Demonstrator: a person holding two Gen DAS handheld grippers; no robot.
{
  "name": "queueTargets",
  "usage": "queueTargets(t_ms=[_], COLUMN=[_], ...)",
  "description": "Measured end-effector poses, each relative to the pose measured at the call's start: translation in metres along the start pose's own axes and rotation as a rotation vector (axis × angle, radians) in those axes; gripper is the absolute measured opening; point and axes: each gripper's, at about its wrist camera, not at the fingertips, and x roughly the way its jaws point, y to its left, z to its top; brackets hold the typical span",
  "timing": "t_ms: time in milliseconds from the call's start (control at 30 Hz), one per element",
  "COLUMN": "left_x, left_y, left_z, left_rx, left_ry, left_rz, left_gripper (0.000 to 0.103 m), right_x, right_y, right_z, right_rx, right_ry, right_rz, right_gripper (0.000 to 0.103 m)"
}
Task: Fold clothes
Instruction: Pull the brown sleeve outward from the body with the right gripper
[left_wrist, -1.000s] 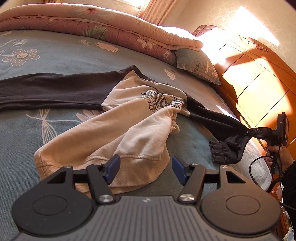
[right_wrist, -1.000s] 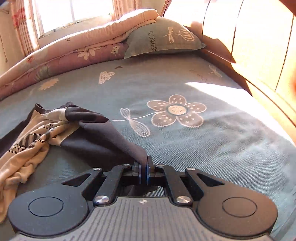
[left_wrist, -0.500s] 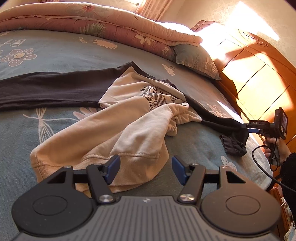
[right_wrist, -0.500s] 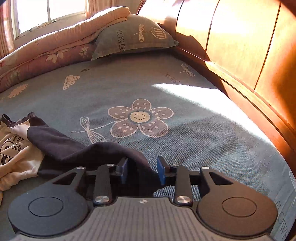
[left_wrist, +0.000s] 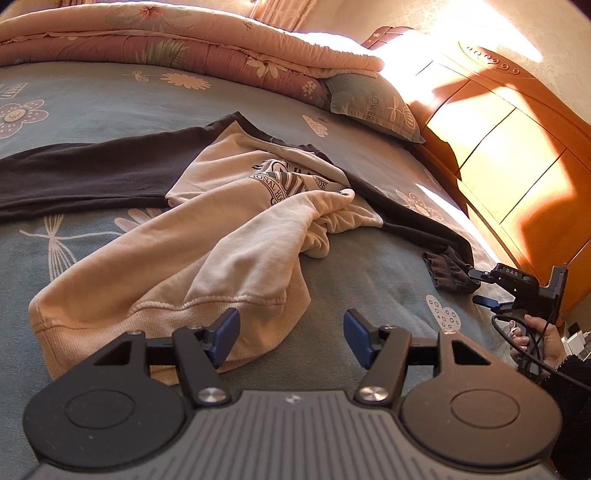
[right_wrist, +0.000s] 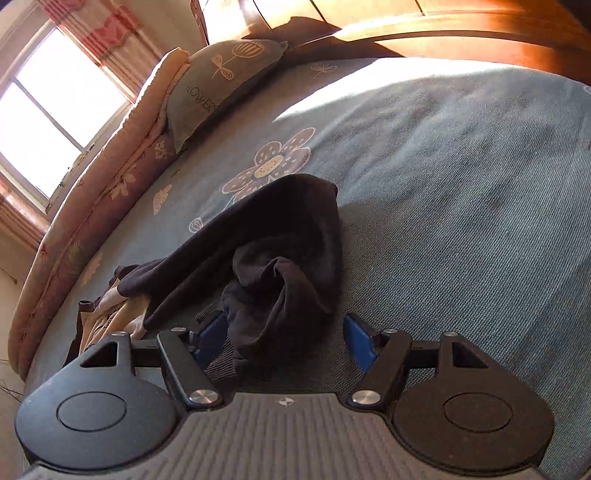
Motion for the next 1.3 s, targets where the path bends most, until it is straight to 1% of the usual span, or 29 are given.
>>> queueTargets(t_ms=[67, 133, 300, 433, 500, 600, 733, 800, 933, 967, 1100, 1200, 1267, 1300], left_x=[-0.001, 0.0, 0.004, 0.005, 0.006, 0.006, 0.01, 0.012, 0.015, 0.016, 0.016, 0.013, 0.013, 0.015], left_y=[-0.001, -0.001, -0.001, -0.004, -0.002, 0.002, 0.005, 0.005, -0.002, -0.003, -0.007, -0.006, -0.005, -0.005], left_z=[0.0, -0.001, -0.003, -0.005, -0.006, -0.007, -0.008, -0.008, -0.01, -0.011, -0.014, -0.014, -0.014, -0.014], left_rx=[0.002, -0.001, -0.006, 0.004, -0.003, -0.012, -0.021, -0.022, -0.01, -0.006, 0.011, 0.003, -0.002, -0.003], left_ry=[0.002, 0.006, 0.017, 0.023, 0.025, 0.027, 0.035, 0.039, 0.04, 0.042, 0.054, 0.043, 0.043, 0.048], left_rz=[0.004, 0.008, 0.01, 0.001, 0.003, 0.007, 0.014, 0.008, -0.013, -0.02, -0.017, -0.02, -0.019, -0.014], left_gripper=[0.064, 0.064, 0.064, 0.064, 0.064, 0.064, 0.064, 0.064, 0.064, 0.064, 0.064, 0.065, 0.065, 0.065], right_x=[0.008, 0.016, 0.027, 0.031, 0.033, 0.025, 0.004, 0.0, 0.008, 0.011, 0.028, 0.031, 0.031, 0.031], right_y=[0.005, 0.009, 0.029, 0.026, 0.028, 0.03, 0.017, 0.006, -0.014, -0.017, -0.024, -0.024, -0.021, -0.018], right_z=[-0.005, -0.01, -0.017, -0.015, -0.015, -0.02, -0.034, -0.031, -0.029, -0.029, -0.031, -0.031, -0.036, -0.039], right_rx=[-0.013, -0.025, -0.12, -0.071, -0.086, -0.079, 0.0, 0.113, 0.348, 0.373, 0.451, 0.5, 0.495, 0.461], right_ry=[-0.013, -0.025, -0.066, -0.124, -0.131, -0.115, -0.097, -0.055, 0.024, 0.024, -0.029, -0.039, -0.036, -0.042], right_rz=[-0.022, -0.043, -0.151, -0.165, -0.196, -0.229, -0.175, -0.091, 0.097, 0.124, 0.217, 0.239, 0.247, 0.233], right_gripper=[0.069, 0.062, 0.061, 0.061, 0.059, 0.058, 0.056, 0.057, 0.056, 0.056, 0.055, 0.054, 0.053, 0.046])
